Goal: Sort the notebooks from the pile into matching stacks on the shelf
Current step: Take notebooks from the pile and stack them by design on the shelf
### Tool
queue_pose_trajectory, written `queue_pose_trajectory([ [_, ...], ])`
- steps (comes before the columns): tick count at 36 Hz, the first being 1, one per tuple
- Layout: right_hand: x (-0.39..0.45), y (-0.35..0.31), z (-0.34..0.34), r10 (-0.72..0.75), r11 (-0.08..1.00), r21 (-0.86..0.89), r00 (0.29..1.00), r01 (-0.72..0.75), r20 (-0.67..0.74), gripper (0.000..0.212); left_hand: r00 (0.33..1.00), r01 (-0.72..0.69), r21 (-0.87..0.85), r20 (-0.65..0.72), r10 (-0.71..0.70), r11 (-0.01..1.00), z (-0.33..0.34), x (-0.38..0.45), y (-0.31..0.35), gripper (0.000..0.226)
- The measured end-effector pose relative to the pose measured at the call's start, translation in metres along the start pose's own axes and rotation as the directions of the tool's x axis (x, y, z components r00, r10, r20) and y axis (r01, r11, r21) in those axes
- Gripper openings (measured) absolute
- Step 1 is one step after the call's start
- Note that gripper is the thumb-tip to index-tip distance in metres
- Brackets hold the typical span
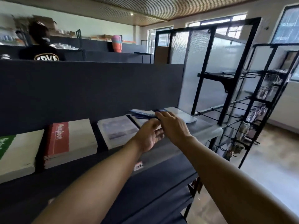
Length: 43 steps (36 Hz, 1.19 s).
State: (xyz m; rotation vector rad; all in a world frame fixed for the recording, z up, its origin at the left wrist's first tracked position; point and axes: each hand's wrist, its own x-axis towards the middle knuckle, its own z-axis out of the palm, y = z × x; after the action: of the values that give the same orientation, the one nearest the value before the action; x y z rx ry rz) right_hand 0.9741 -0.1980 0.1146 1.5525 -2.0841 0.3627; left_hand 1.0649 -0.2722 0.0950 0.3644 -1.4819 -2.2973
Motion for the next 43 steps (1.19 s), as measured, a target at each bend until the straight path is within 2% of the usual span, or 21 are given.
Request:
queue_pose_trajectory([
  [4, 0.003, 0.029, 0.008, -0.043, 0.994, 0.103, 0.998, 0.038, 0.055, 0.039, 0.990, -0.045, -0.153, -0.141, 0.023, 0.987, 0.027, 0.020, -0.005, 0.027],
  [6, 0.003, 0.040, 0.011, -0.080, 0.988, 0.137, 0.994, 0.069, 0.079, 0.037, 0.970, -0.075, -0.157, -0.242, 0.035, 0.985, 0.037, 0.029, -0.010, 0.030],
  [11, 0.002, 0.071, 0.016, -0.183, 0.952, 0.274, 0.973, 0.140, 0.139, 0.044, 0.865, -0.096, -0.140, -0.501, 0.013, 0.986, 0.041, 0.041, -0.017, 0.020],
  [15, 0.001, 0.098, 0.022, -0.069, 0.945, 0.326, 0.987, 0.017, 0.147, 0.052, 0.805, -0.097, -0.101, -0.593, 0.018, 0.990, 0.041, 0.048, -0.016, 0.013],
  [19, 0.012, 0.124, 0.035, 0.129, 0.899, 0.386, 0.968, -0.206, 0.216, 0.068, 0.810, -0.047, -0.012, -0.586, 0.031, 0.999, 0.042, 0.054, -0.010, 0.009],
  [22, 0.028, 0.143, 0.048, 0.247, 0.773, 0.493, 0.905, -0.399, 0.346, 0.085, 0.835, -0.006, 0.070, -0.549, 0.044, 0.998, 0.042, 0.062, -0.008, 0.006],
  [24, 0.037, 0.151, 0.051, 0.288, 0.613, 0.609, 0.861, -0.502, 0.419, 0.090, 0.862, 0.023, 0.134, -0.504, 0.048, 0.991, 0.043, 0.068, -0.006, 0.005],
  [27, 0.048, 0.159, 0.050, 0.319, 0.364, 0.751, 0.831, -0.552, 0.456, 0.072, 0.888, 0.021, 0.232, -0.451, 0.089, 0.973, 0.043, 0.080, 0.000, 0.010],
  [30, 0.056, 0.170, 0.043, 0.401, 0.232, 0.823, 0.822, -0.519, 0.405, 0.045, 0.885, -0.021, 0.279, -0.441, 0.148, 0.960, 0.045, 0.091, 0.007, 0.016],
  [32, 0.058, 0.180, 0.039, 0.445, 0.132, 0.859, 0.804, -0.495, 0.395, 0.039, 0.876, -0.054, 0.314, -0.440, 0.196, 0.948, 0.050, 0.099, 0.009, 0.018],
  [37, 0.055, 0.204, 0.036, 0.472, 0.032, 0.880, 0.783, -0.474, 0.405, 0.036, 0.797, -0.147, 0.384, -0.499, 0.339, 0.911, 0.065, 0.126, 0.005, 0.023],
  [43, 0.041, 0.235, 0.047, 0.414, 0.009, 0.871, 0.795, -0.492, 0.444, 0.033, 0.771, -0.169, 0.384, -0.522, 0.364, 0.908, 0.084, 0.146, -0.023, 0.018],
])
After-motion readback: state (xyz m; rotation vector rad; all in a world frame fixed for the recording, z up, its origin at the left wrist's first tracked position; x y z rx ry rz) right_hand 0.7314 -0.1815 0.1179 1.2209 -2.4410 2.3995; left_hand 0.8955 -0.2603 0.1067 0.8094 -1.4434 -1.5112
